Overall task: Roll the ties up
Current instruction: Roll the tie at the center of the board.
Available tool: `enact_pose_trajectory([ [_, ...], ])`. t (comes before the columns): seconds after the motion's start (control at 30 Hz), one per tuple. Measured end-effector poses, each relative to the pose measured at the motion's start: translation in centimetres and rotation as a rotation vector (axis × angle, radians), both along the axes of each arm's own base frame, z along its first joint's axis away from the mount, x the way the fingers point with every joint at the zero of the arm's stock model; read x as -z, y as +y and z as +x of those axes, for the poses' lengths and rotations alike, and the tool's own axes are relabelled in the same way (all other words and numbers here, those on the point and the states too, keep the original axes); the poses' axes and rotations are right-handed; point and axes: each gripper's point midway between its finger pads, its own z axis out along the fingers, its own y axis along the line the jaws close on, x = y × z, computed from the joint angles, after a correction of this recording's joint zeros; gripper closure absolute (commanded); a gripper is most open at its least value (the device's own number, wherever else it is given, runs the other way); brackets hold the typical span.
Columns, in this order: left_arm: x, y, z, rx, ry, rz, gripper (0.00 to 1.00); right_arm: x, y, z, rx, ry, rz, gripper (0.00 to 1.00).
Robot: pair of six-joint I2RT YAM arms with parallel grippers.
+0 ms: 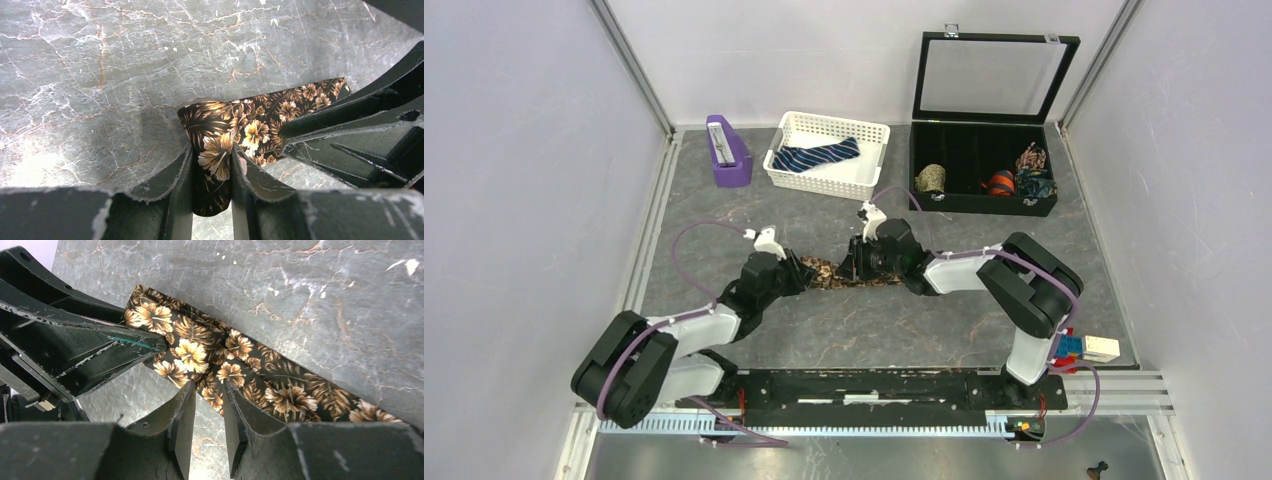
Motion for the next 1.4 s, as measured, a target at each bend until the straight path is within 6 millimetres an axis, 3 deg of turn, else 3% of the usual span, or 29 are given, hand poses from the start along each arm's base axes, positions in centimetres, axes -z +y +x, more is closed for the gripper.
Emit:
enact_pose_trajectory([
  [0.2,-0.3,-0.2,-0.2,-0.002,0.003,0.056,0.76,0.1,1.0,-0.9,-0.025,0.006,0.003,0.72],
  [0.47,-0.7,-0.1,-0.6,0.003,0.005,0.126,0.76,2.2,2.2,-0.9,-0.034,0.042,-0.015,0.74],
  [0.87,-1.9,0.1,-0.7,-0.002,0.004,0.297,0.76,2.1,4.6,-1.1,-0.065,0.036,0.003,0.74],
  [1.2,-1.4,1.1,-0.6,-0.043,0.068,0.462,0.77,2.0,4.4,-1.4,-0.084,0.019,-0.017,0.73],
  [1.4,-1.7,2.0,-0.6,-0.071,0.086,0.54,0.77,0.7,3.0,-1.7,-0.085,0.0,-0.021,0.72],
])
